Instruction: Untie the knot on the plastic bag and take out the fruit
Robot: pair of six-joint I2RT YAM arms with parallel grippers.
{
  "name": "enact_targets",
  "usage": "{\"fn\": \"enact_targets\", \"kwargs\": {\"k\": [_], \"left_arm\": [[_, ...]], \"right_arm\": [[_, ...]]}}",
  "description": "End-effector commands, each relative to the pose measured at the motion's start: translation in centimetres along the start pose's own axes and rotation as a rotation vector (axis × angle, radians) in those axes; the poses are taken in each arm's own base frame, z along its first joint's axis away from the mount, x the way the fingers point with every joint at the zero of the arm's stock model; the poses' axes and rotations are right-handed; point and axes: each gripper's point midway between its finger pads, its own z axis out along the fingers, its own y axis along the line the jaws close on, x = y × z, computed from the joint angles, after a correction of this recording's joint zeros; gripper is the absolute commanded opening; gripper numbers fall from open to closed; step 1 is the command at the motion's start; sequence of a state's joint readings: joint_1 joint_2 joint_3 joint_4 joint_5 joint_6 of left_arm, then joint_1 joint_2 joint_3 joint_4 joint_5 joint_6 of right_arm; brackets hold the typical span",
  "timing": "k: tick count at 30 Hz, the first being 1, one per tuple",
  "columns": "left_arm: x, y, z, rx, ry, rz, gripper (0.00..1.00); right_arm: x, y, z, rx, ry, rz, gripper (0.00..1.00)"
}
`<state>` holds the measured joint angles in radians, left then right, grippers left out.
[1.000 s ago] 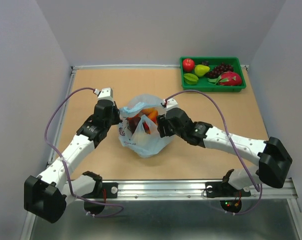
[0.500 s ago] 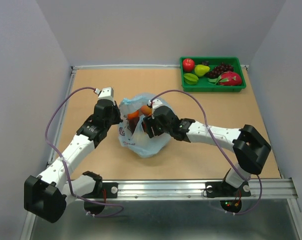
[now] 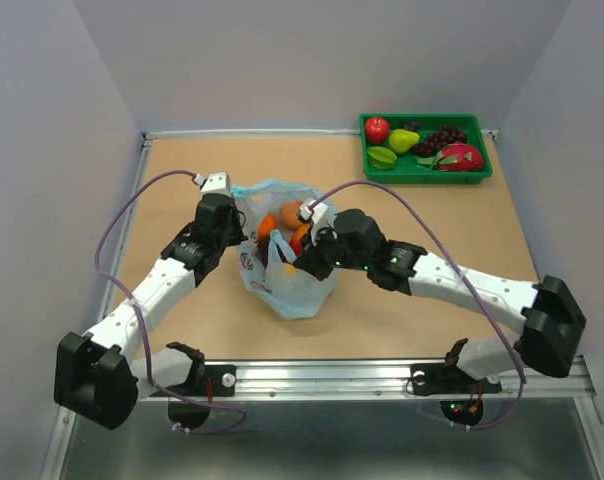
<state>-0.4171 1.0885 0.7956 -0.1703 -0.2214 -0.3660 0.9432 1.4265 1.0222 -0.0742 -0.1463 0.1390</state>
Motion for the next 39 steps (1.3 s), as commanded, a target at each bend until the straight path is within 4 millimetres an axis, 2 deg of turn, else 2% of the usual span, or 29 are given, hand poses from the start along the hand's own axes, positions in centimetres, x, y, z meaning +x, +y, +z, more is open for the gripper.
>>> {"fn": "enact_targets", "kwargs": {"k": [1,4,7,9,13,15,16,18,19,20,21,24,25,27,28,29,31,33,34,35,36,37,39], "left_arm": [[-2.9,-1.2,0.4,0.007,-0.042,-0.023,0.00],[-3.3,-1.5,0.8,0.007,-0.041,-0.027,0.00],[-3.3,-1.5,1.1,-0.003,-0.035,-0.023,0.00],[-2.9,-1.4,1.3,-0.004,-0.032,-0.024,0.00],[-2.3,-1.4,1.4,0.002,-0.016,-0.024,0.00],[-2.1,-1.3,1.4,0.003,-0.014,-0.027,0.00],[-2.0,-1.3,1.4,0.004,-0.014,-0.023,0.00],[-1.9,-1.2,1.3,0.006,-0.013,-0.018,0.00],[-1.8,-1.2,1.2,0.010,-0.011,-0.010,0.00],[-1.7,-1.3,1.1,0.017,-0.010,-0.003,0.00],[-1.3,-1.3,1.1,0.029,0.002,0.009,0.00],[-0.6,-1.4,0.8,0.047,0.021,0.021,0.00],[-0.5,-1.5,0.7,0.058,0.028,0.023,0.00],[-0.4,-1.6,0.5,0.065,0.027,0.023,0.00],[-0.3,-1.5,0.5,0.065,0.029,0.027,0.00],[-0.4,-1.6,0.4,0.067,0.029,0.028,0.00],[-0.3,-1.6,0.5,0.068,0.032,0.032,0.00],[-0.2,-1.6,0.5,0.073,0.039,0.034,0.00],[-0.1,-1.8,0.5,0.079,0.041,0.034,0.00],[-0.2,-1.8,0.4,0.084,0.040,0.035,0.00],[-0.2,-1.9,0.4,0.085,0.041,0.037,0.00],[-0.1,-1.8,0.4,0.084,0.042,0.039,0.00],[-0.2,-1.7,0.3,0.081,0.040,0.040,0.00]], "right_arm": [[1.4,7.1,-3.4,-0.389,-0.006,-0.146,0.01],[6.1,8.5,-3.9,-0.467,0.123,-0.179,0.01],[12.7,9.1,-4.1,-0.514,0.305,-0.139,0.01],[16.0,9.6,-4.1,-0.530,0.409,-0.109,0.01],[20.5,8.8,-3.8,-0.457,0.565,-0.016,0.01],[21.1,8.3,-3.6,-0.412,0.592,-0.001,0.01],[20.8,8.4,-3.7,-0.411,0.586,-0.007,0.01],[19.6,8.8,-3.9,-0.410,0.557,-0.015,0.15],[17.4,9.2,-4.0,-0.410,0.496,-0.025,0.29],[16.5,9.4,-4.3,-0.408,0.482,-0.028,0.34],[14.3,9.8,-4.3,-0.407,0.438,-0.042,0.46],[10.9,10.2,-5.5,-0.392,0.387,-0.059,0.60],[8.7,10.6,-5.7,-0.392,0.341,-0.069,0.63],[6.3,10.7,-6.4,-0.371,0.292,-0.081,0.69],[5.1,10.8,-6.6,-0.363,0.265,-0.086,0.71],[2.8,10.7,-6.7,-0.331,0.212,-0.088,0.73],[0.7,10.6,-6.8,-0.302,0.160,-0.097,0.74],[-2.0,9.4,-6.1,-0.201,0.095,-0.093,0.74],[-2.7,8.7,-5.6,-0.154,0.082,-0.095,0.72],[-2.3,7.0,-3.9,-0.052,0.098,-0.094,0.70],[-3.1,6.4,-3.2,-0.012,0.085,-0.099,0.69],[-2.1,4.7,-1.2,0.077,0.121,-0.106,0.69],[-1.9,3.4,0.5,0.153,0.126,-0.109,0.68]]}}
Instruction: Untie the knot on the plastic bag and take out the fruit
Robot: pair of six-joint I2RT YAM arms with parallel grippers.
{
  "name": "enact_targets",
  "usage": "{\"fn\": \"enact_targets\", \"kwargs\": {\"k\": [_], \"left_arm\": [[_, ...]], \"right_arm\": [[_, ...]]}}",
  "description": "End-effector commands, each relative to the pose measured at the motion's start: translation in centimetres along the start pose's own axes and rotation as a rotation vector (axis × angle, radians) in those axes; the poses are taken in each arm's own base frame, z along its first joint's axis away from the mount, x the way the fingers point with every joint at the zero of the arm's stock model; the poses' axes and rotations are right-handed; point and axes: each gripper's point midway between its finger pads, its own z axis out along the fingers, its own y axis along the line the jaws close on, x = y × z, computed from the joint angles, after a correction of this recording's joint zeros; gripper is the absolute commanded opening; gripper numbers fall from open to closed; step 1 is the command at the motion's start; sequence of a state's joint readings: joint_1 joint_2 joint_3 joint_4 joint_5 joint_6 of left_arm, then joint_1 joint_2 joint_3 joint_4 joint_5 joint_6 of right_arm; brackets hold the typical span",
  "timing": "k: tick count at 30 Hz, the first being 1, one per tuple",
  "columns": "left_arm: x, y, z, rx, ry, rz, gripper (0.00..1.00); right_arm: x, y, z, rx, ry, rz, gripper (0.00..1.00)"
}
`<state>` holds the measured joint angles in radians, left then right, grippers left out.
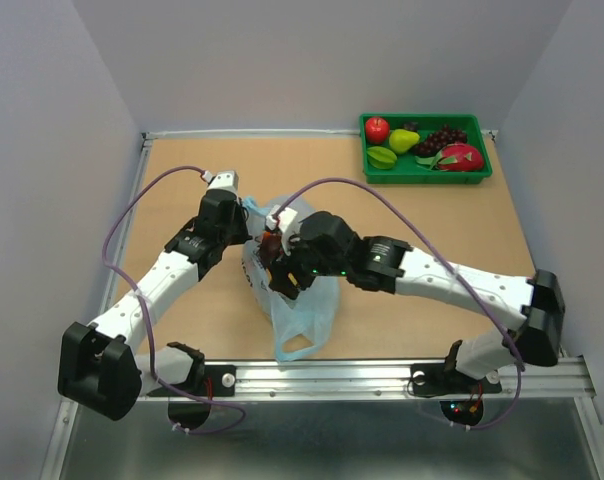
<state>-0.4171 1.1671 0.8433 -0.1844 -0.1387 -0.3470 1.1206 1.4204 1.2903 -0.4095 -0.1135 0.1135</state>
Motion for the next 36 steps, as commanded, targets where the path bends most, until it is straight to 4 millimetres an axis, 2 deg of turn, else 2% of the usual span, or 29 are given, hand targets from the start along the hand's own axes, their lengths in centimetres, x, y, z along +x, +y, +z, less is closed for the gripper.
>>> {"fn": "enact_targets", "kwargs": {"k": [1,2,5,11,16,22,26,27,29,30,31,32,34,36], "left_arm": [[-0.7,-0.1,-0.8,0.022,-0.030,0.021,0.00],[-0.6,-0.1,-1.0,0.023,-0.025,0.024,0.00],[-0.3,-0.1,-1.2,0.031,-0.017,0.031,0.00],[0.5,-0.4,-1.6,0.070,-0.011,0.041,0.00],[0.3,-0.2,-1.6,0.059,-0.016,0.042,0.00],[0.4,0.0,-1.5,0.045,-0.014,0.033,0.00],[0.1,0.8,-1.5,0.000,-0.028,0.025,0.00],[-0.1,0.8,-1.6,-0.005,-0.035,0.023,0.00],[-0.4,1.3,-1.7,-0.032,-0.050,0.015,0.00],[-0.5,1.6,-1.8,-0.046,-0.055,0.011,0.00],[-0.7,1.7,-1.9,-0.054,-0.065,0.008,0.00],[-1.0,2.1,-2.0,-0.075,-0.077,0.002,0.00],[-1.7,3.0,-2.4,-0.116,-0.108,-0.019,0.00],[-2.5,3.9,-3.0,-0.153,-0.142,-0.048,0.00]], "right_arm": [[1.1,-5.5,4.3,0.296,0.052,0.012,0.67],[1.5,-6.7,5.6,0.362,0.052,0.031,0.67],[2.2,-8.2,7.8,0.431,0.026,0.065,0.66],[5.2,-9.0,10.7,0.468,0.046,0.144,0.79],[9.1,-9.1,13.1,0.453,0.105,0.181,0.89],[11.0,-9.6,14.3,0.465,0.133,0.188,0.92],[12.1,-10.3,13.8,0.506,0.145,0.187,0.91],[11.7,-10.4,13.4,0.515,0.132,0.190,0.89],[11.5,-10.5,12.8,0.518,0.118,0.181,0.71],[10.4,-10.2,12.2,0.508,0.090,0.180,0.62],[9.7,-10.1,11.9,0.502,0.069,0.177,0.43],[9.1,-10.1,11.6,0.498,0.056,0.155,0.36],[7.1,-10.2,11.1,0.497,0.015,0.107,0.22],[5.6,-10.7,11.1,0.486,-0.013,0.089,0.19]]}}
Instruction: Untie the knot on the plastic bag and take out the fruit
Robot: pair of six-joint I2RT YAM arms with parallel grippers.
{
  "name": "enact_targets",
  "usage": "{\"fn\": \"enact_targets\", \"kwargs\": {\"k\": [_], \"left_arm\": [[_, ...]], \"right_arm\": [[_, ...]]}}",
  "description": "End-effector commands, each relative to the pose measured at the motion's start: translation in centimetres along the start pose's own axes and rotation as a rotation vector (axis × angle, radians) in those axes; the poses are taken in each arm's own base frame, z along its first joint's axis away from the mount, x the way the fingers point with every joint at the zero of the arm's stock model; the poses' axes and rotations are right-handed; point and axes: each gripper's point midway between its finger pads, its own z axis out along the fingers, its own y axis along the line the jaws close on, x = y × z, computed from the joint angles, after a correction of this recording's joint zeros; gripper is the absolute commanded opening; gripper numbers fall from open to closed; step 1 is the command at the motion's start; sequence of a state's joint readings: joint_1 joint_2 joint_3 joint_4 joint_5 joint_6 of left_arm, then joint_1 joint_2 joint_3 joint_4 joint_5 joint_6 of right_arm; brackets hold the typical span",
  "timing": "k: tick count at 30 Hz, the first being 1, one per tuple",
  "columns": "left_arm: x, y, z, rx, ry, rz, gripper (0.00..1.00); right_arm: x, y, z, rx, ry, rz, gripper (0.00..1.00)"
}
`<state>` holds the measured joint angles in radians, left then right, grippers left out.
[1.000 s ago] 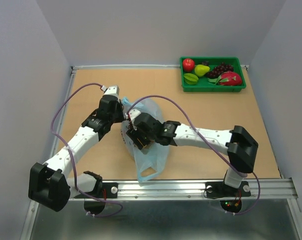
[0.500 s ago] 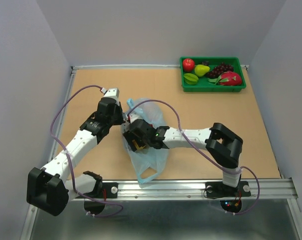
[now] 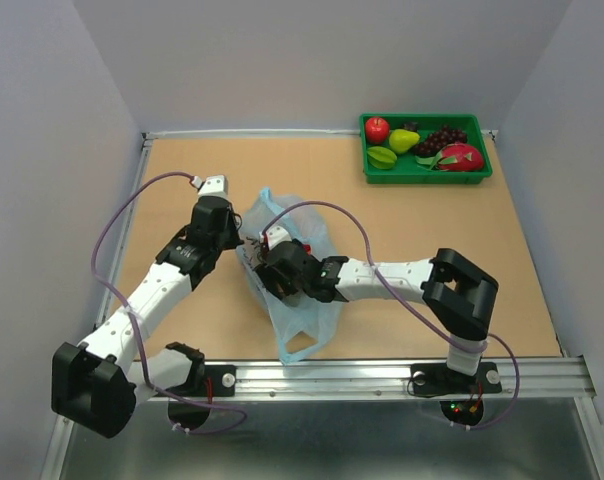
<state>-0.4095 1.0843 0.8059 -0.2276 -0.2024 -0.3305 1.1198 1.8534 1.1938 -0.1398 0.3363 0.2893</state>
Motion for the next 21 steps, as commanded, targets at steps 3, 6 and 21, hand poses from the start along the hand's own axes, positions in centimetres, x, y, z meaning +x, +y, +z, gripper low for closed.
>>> {"fn": "enact_targets", "kwargs": {"k": [3,6,21], "left_arm": [[-4.2,4.3,-2.4,-0.177,-0.186,-0.112,0.00],[-5.3,5.9,-3.3,-0.223,-0.247,-0.154,0.00],[-4.2,2.4,-1.6,-0.022,-0.164,-0.102,0.00]], "right_arm": [[-9.2,-0.1,-1.2,-0.057,-0.233,-0.042,0.14],[-12.3,0.8,-1.1,-0.119,-0.300,-0.071,0.12],[-20.1,1.7,-15.9,-0.350,-0.616,-0.081,0.18]]}}
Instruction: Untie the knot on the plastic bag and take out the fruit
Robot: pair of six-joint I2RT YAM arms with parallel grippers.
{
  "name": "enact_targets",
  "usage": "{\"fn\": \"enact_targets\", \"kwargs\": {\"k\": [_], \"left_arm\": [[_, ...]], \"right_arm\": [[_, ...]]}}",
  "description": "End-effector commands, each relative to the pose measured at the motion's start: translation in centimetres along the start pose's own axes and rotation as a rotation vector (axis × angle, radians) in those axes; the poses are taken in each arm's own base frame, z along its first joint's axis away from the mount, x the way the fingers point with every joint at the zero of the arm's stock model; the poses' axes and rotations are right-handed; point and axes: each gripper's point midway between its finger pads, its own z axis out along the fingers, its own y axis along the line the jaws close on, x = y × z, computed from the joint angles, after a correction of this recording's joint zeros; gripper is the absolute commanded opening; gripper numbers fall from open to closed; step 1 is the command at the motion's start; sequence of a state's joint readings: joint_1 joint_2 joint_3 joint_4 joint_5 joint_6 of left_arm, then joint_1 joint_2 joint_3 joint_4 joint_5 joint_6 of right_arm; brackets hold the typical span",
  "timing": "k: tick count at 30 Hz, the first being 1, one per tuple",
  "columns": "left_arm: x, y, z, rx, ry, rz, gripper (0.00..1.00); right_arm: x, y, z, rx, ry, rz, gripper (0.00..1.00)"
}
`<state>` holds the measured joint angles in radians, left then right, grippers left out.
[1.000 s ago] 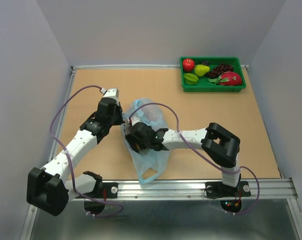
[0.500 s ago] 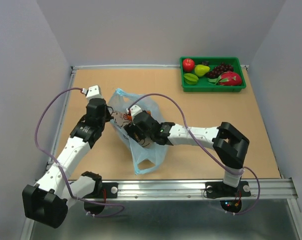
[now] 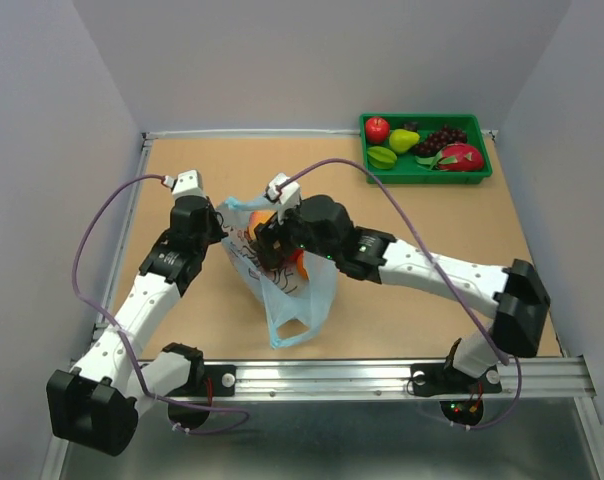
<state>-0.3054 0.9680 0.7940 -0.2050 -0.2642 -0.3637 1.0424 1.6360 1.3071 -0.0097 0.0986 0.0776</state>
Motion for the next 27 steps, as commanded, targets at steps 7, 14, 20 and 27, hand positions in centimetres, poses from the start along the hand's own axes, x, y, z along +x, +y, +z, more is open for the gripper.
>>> {"fn": "enact_targets", "kwargs": {"k": [7,14,20,27], "left_arm": [[0.6,-1.3,0.7,0.071,0.031,0.025,0.00],[0.7,-1.4,0.7,0.074,0.036,0.027,0.00],[0.7,-1.4,0.7,0.075,0.037,0.029,0.00],[0.9,-1.3,0.8,0.073,0.042,0.034,0.00]], "right_arm": [[-12.1,-1.4,-10.4,0.046,-0.370,-0.077,0.19],[-12.4,-15.9,-12.9,0.475,-0.384,0.024,0.18],[-8.5,-30.7,-14.1,0.806,-0.329,0.191,0.19],[-1.6,-44.9,-13.6,0.998,-0.260,0.401,0.19]]}}
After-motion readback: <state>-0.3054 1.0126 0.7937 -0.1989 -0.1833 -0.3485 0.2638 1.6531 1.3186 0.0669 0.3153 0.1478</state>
